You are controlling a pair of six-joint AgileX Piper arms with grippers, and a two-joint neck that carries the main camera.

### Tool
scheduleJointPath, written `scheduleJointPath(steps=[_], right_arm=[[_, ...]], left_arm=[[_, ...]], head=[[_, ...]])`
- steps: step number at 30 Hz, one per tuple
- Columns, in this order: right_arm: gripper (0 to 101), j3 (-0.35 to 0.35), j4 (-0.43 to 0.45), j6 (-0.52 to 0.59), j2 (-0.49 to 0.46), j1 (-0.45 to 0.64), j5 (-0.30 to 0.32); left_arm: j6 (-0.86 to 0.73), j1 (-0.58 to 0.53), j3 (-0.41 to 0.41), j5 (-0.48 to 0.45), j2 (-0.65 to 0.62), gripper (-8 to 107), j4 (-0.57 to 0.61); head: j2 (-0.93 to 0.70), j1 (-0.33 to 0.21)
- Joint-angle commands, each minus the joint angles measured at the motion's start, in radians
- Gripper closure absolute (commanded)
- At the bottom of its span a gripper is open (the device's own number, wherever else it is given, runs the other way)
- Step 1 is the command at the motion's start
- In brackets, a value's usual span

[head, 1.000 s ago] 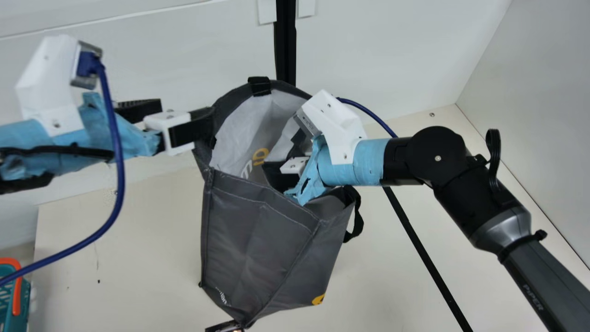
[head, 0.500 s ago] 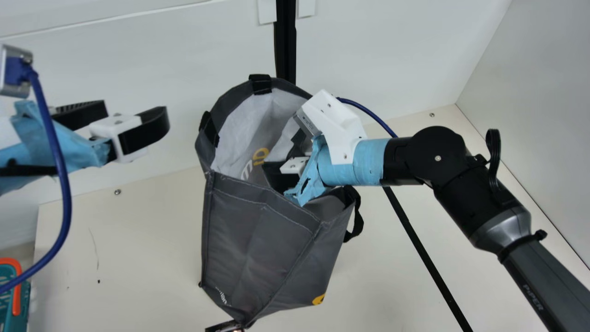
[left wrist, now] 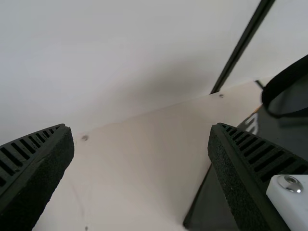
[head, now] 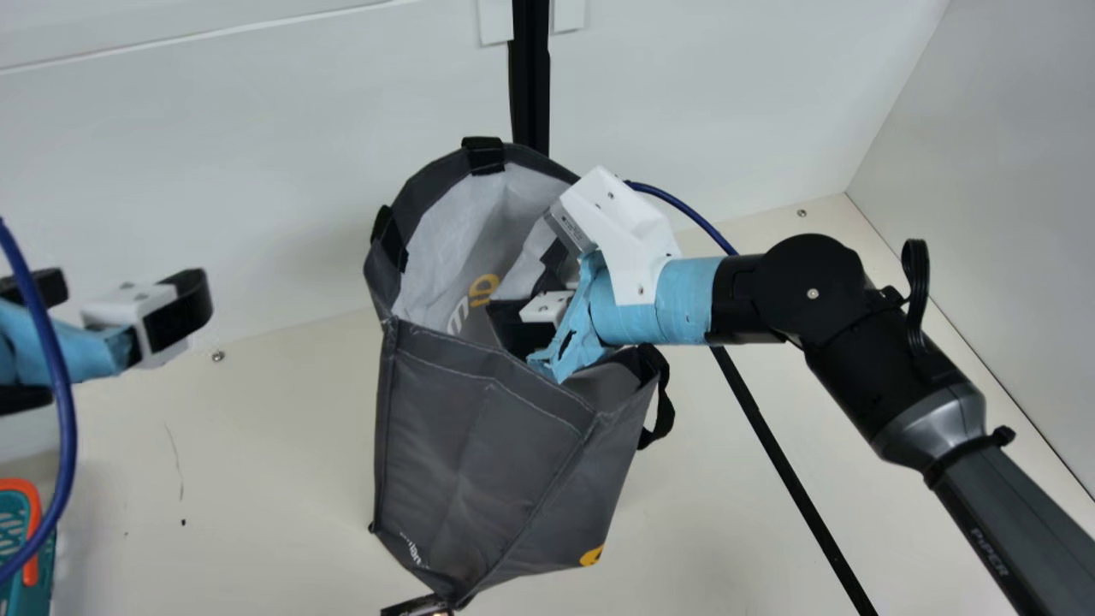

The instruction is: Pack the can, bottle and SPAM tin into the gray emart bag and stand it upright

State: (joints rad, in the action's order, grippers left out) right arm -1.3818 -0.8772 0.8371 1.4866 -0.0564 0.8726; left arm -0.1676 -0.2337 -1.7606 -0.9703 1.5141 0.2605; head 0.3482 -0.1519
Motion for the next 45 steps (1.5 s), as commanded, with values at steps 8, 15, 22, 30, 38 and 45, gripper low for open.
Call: scheduleJointPath(steps=[8,15,22,30,38,45], right_arm=[[101,0.0,0.0,0.0,0.0,0.0,0.0],[101,0.0,0.0,0.0,0.0,0.0,0.0],[101,0.0,0.0,0.0,0.0,0.0,0.0],[101,0.0,0.0,0.0,0.0,0.0,0.0],[101,0.01,0.057,-0.043,-0.038,-0.006,-0.02],[101,-0.064,0.294,-0.203,-0.067,-0.002,-0.056]], left_arm=[[0.123,0.015,0.144,-0.015,-0.094,9,-0.25],[0.168,0.018,0.216,-0.02,-0.145,9,-0.313],[0.168,0.018,0.229,-0.022,-0.151,9,-0.323],[0.168,0.018,0.229,-0.022,-0.151,9,-0.323],[0.168,0.018,0.229,-0.022,-0.151,9,-0.323],[0.168,0.018,0.229,-0.022,-0.151,9,-0.323]], head=[[0.001,-0.023],[0.001,-0.023],[0.001,-0.023],[0.001,-0.023],[0.001,-0.023],[0.001,-0.023]])
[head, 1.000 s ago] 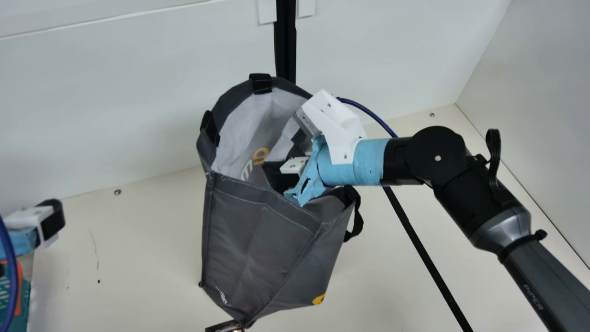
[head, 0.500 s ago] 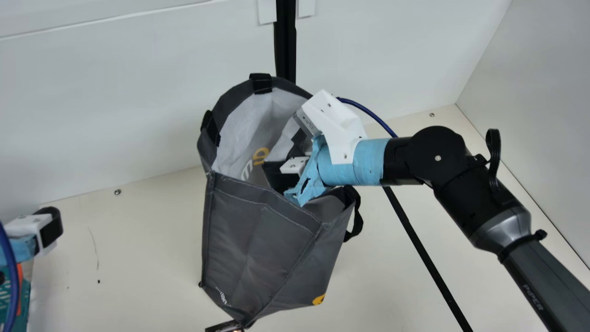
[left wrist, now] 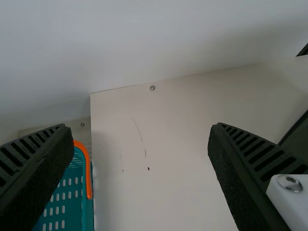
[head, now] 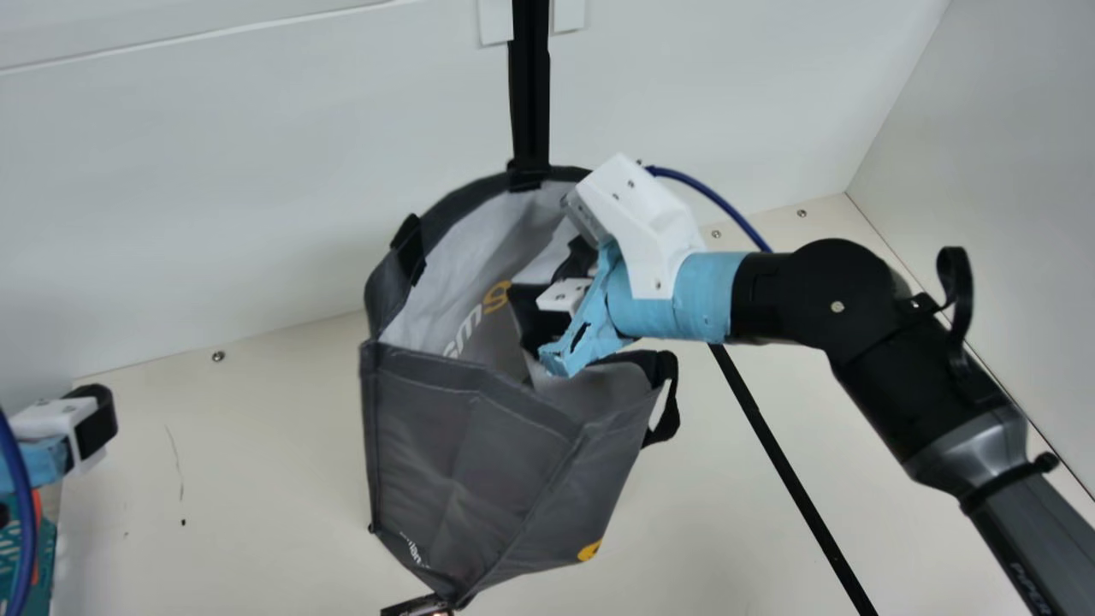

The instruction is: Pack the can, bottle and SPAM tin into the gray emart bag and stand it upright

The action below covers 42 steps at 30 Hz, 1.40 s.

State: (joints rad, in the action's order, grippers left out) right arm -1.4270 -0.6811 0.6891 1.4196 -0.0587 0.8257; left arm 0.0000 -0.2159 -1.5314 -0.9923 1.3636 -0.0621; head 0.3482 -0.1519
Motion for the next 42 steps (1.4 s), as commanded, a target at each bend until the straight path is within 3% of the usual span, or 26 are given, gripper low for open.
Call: scheduleJointPath(steps=[1,13,23,32,42], right_arm=[[101,-0.034,0.138,-0.083,-0.003,0.001,-0.004],[101,-0.196,0.584,-0.37,0.001,-0.026,0.132],[101,-0.313,0.863,-0.5,0.019,-0.073,0.275],[101,-0.375,0.978,-0.548,0.033,-0.059,0.366],[101,-0.365,1.013,-0.557,0.027,0.051,0.389]], left_arm=[[0.0,0.0,0.0,0.0,0.0,9,0.0],[0.0,0.0,0.0,0.0,0.0,9,0.002],[0.0,0.0,0.0,0.0,0.0,9,0.002],[0.0,0.0,0.0,0.0,0.0,9,0.002],[0.0,0.0,0.0,0.0,0.0,9,0.002]], head=[[0.001,-0.023],[0.001,-0.023],[0.001,-0.023],[0.001,-0.023],[0.001,-0.023]])
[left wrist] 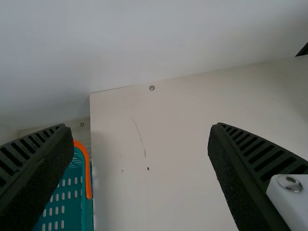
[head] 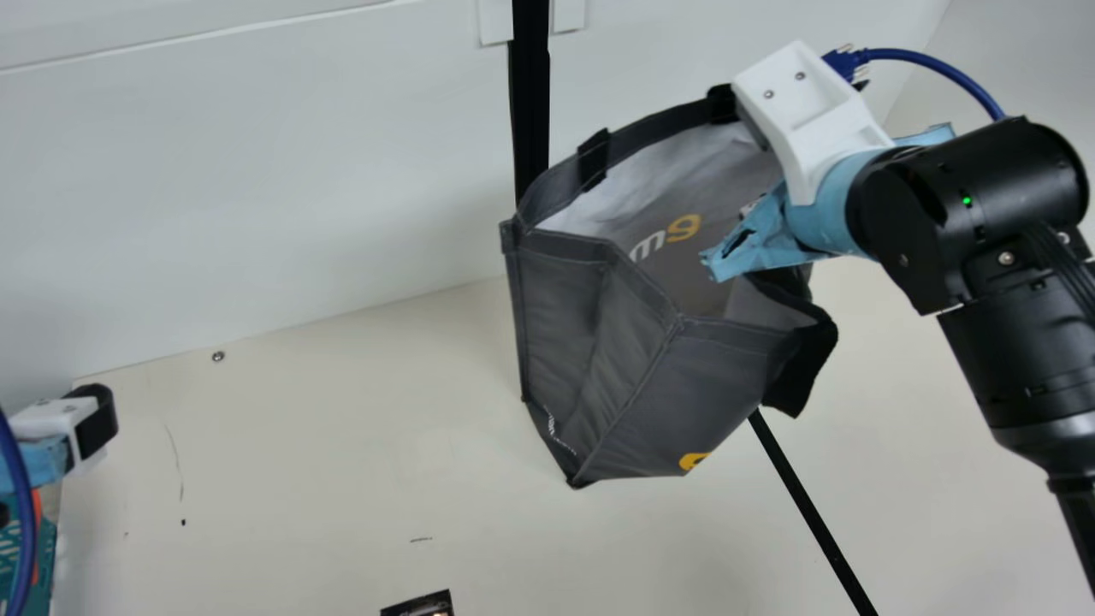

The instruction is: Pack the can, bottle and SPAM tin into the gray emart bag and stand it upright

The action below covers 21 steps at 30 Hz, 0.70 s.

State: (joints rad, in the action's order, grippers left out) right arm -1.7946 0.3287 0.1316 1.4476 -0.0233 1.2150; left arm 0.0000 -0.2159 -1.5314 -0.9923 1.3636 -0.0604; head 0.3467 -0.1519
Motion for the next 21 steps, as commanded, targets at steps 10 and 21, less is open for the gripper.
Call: scheduleJointPath(steps=[10,21], right_arm=[[101,0.01,-0.004,0.024,-0.008,0.147,-0.008],[101,0.001,-0.055,0.076,-0.003,0.314,-0.018]], left_arm=[[0.0,0.0,0.0,0.0,0.0,9,0.0],[0.0,0.0,0.0,0.0,0.0,9,0.0]], head=[[0.002,-0.023],[0.002,-0.023]])
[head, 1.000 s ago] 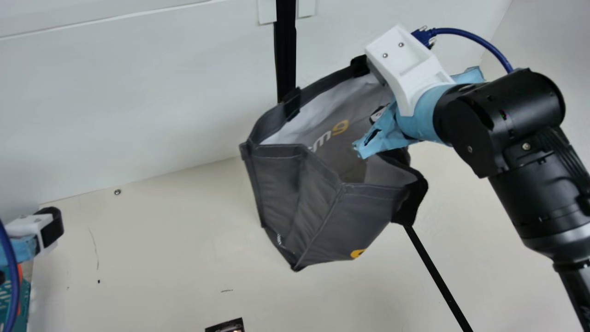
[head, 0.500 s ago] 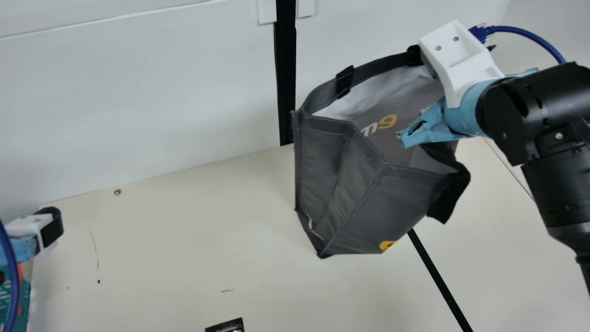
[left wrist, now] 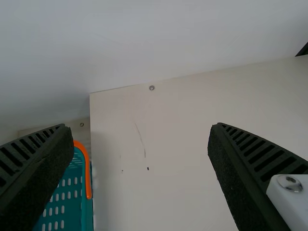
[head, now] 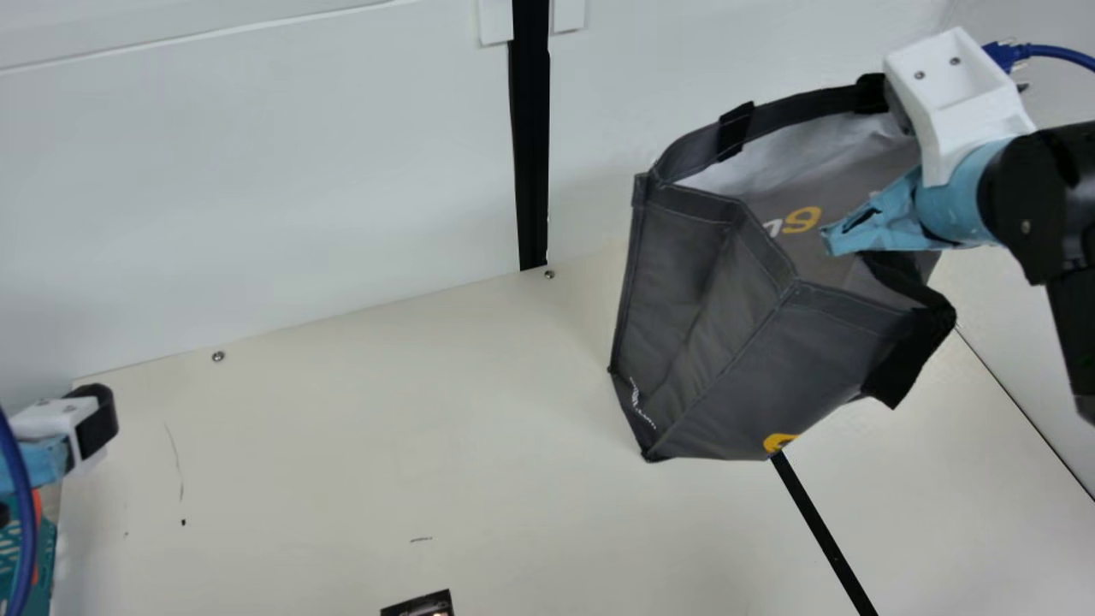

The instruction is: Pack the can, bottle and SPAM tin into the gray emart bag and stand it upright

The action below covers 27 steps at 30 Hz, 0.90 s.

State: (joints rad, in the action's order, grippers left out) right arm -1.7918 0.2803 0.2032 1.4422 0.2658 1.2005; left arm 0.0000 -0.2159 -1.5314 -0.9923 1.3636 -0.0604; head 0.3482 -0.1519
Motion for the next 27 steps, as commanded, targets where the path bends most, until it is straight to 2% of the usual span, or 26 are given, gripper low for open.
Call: scheduleJointPath(steps=[1,11,27], right_arm=[[101,-0.003,-0.013,0.011,0.004,0.042,-0.005],[101,-0.023,-0.077,0.075,0.027,0.212,-0.018],[101,-0.049,-0.13,0.151,0.078,0.436,-0.049]], left_arm=[[0.0,0.0,0.0,0.0,0.0,9,0.0],[0.0,0.0,0.0,0.0,0.0,9,0.0],[0.0,0.0,0.0,0.0,0.0,9,0.0]], head=[[0.001,-0.023],[0.001,-0.023],[0.001,-0.023]])
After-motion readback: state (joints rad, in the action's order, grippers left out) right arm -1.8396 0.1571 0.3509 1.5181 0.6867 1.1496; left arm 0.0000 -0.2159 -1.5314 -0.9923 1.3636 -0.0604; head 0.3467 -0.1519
